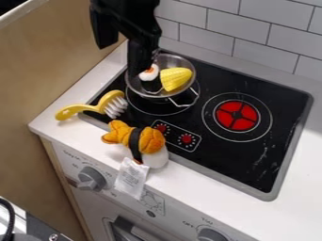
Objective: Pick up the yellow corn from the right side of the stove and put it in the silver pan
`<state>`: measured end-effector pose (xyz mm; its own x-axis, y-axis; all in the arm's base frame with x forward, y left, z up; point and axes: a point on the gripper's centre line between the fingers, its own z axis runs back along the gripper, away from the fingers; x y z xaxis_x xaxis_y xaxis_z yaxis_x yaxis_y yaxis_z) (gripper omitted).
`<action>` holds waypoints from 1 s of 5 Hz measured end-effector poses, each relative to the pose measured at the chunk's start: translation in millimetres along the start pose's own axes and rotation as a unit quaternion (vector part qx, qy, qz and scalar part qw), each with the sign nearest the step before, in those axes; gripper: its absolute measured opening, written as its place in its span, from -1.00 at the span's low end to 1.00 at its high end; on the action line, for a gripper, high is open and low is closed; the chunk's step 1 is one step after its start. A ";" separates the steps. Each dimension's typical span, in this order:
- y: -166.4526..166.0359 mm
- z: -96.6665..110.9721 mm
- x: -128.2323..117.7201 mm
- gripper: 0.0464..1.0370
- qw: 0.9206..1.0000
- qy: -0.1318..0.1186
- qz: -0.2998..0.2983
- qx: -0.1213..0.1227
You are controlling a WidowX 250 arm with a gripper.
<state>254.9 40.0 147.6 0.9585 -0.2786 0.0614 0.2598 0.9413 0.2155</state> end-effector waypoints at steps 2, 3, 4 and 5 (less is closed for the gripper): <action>-0.2 0.0 0.5 0.93 1.000 0.000 -0.001 0.000; 0.0 0.0 0.0 0.93 1.000 0.000 0.000 0.000; -0.3 0.0 -1.2 0.93 1.000 0.004 0.005 -0.001; -14.4 15.0 -6.9 0.93 0.997 -0.004 0.071 -0.008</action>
<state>242.7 25.5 158.7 0.9847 -0.1444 0.0980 0.1240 0.9741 0.1889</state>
